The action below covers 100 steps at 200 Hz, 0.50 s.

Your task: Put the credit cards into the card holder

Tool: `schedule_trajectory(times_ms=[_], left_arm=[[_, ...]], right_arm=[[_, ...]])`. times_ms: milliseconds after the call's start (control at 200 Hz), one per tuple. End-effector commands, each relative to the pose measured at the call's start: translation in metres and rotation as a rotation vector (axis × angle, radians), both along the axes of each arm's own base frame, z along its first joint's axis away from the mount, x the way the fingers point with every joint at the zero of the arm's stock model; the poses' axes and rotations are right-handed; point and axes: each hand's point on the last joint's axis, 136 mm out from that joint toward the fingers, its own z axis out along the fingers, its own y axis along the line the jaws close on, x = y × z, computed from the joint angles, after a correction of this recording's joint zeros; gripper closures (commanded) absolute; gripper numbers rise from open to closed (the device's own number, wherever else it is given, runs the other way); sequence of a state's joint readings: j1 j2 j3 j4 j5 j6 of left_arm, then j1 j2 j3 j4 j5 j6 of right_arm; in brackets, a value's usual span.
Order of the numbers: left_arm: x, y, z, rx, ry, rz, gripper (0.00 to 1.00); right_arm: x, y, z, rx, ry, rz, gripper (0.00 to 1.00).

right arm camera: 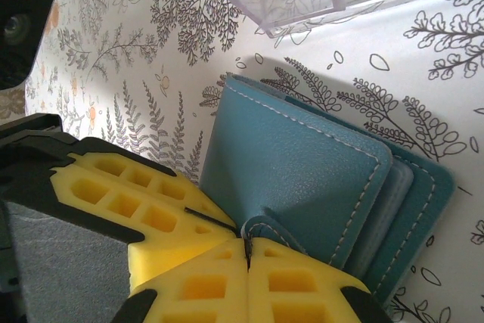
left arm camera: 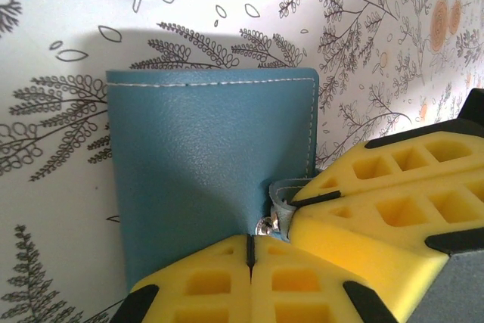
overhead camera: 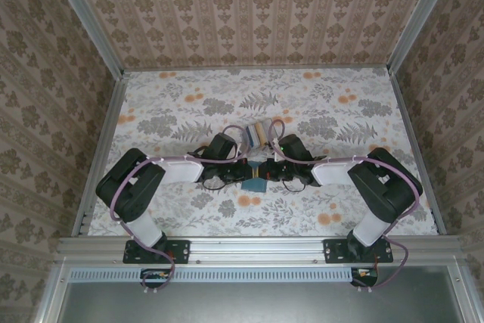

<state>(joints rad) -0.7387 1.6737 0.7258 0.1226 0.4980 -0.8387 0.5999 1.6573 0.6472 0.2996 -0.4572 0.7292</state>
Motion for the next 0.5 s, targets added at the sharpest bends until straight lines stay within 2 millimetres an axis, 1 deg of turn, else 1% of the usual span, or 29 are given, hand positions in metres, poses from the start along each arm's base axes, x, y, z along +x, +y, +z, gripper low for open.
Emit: schedule_trajectory(times_ms=[0, 175, 495], left_arm=[[-0.006, 0.012, -0.018, 0.046, 0.046, 0.024, 0.99], [-0.005, 0.012, -0.018, 0.035, 0.048, 0.030, 0.99], [-0.004, 0.011, -0.018, 0.035, 0.051, 0.031, 0.99]], right_arm=[[-0.005, 0.004, 0.001, 0.007, 0.019, 0.020, 1.00], [-0.006, 0.007, 0.008, 0.031, 0.017, 0.031, 1.00], [-0.012, 0.010, -0.002, 0.016, 0.036, 0.064, 1.00]])
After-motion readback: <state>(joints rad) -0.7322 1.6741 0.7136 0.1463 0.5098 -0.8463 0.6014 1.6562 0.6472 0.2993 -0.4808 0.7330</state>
